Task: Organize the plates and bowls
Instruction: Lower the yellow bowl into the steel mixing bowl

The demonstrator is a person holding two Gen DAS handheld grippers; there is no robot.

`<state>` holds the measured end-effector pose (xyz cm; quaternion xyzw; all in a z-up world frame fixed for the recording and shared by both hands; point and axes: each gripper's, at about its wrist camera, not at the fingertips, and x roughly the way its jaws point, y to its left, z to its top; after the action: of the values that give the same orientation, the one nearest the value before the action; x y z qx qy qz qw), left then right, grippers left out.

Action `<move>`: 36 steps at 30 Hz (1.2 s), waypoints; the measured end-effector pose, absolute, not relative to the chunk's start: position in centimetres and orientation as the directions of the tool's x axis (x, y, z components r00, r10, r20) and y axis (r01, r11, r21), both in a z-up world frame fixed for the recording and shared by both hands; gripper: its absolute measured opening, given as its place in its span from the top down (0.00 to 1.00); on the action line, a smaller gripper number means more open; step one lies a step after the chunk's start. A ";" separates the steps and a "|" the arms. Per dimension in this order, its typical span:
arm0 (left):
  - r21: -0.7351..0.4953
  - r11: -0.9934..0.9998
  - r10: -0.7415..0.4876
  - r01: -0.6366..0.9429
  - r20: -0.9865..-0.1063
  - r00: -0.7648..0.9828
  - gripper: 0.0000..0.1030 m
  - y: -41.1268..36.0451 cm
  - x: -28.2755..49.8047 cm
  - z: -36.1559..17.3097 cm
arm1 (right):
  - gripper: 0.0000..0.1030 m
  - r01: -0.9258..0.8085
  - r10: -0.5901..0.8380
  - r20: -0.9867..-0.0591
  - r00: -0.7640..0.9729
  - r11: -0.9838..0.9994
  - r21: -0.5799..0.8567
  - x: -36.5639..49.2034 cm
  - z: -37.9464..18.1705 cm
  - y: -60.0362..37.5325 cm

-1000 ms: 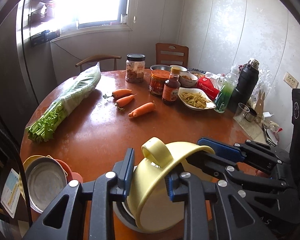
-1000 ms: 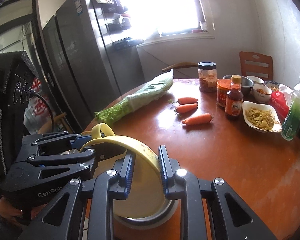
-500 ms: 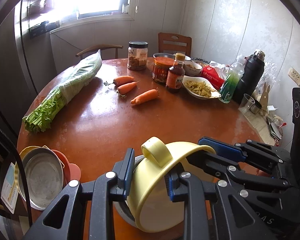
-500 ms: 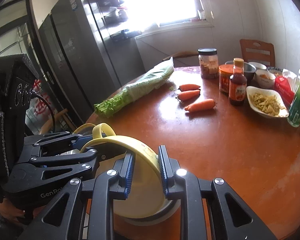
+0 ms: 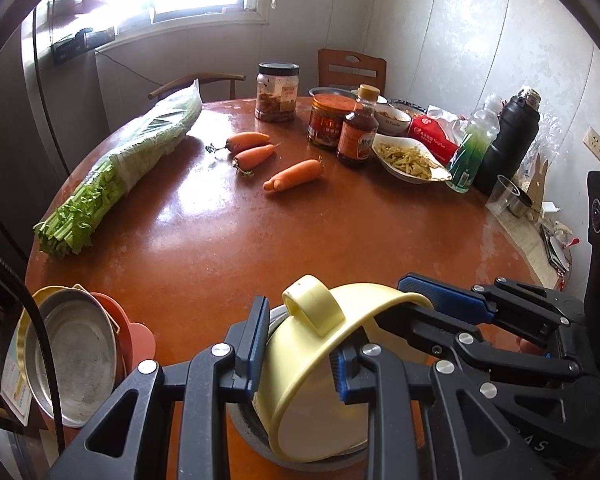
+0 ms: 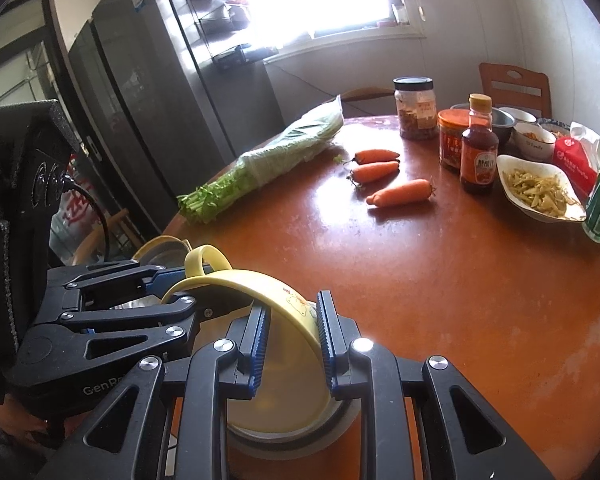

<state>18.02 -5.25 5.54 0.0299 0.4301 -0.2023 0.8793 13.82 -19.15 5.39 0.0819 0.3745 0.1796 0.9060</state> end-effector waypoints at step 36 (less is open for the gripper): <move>-0.162 0.927 -0.331 0.338 -0.773 0.540 0.73 -3.2 18.2 3.8 | 0.77 -0.236 0.371 -0.698 0.612 0.928 0.287 15.8 2.9 -19.5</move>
<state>18.23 -3.23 3.75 0.0035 0.4399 -0.1906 0.8776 15.83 -19.46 2.89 0.0833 0.4065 0.1699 0.8938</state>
